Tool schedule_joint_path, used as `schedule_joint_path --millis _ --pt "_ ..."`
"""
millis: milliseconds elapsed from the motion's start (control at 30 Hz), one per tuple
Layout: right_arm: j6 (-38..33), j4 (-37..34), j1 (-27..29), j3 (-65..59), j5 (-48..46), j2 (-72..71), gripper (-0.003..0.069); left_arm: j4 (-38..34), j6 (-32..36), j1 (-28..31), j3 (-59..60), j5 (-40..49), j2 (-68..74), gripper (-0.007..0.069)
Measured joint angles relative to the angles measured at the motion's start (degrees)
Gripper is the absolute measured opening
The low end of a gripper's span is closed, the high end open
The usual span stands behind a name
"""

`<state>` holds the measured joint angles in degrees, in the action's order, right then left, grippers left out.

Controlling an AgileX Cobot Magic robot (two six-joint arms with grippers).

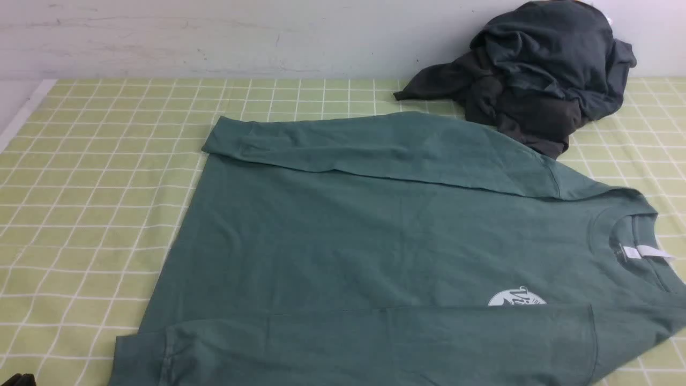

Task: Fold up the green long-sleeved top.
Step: Use the left arm to clamp the cuff closest to it

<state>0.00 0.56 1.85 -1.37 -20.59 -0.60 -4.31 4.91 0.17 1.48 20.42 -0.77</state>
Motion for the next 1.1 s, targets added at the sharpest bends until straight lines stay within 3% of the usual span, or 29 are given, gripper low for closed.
schedule_joint_path --millis 1100 --pt "0.0 0.0 0.0 0.0 0.0 0.0 -0.0014 2.3 0.2 0.0 0.0 0.1 0.0 -0.0003"
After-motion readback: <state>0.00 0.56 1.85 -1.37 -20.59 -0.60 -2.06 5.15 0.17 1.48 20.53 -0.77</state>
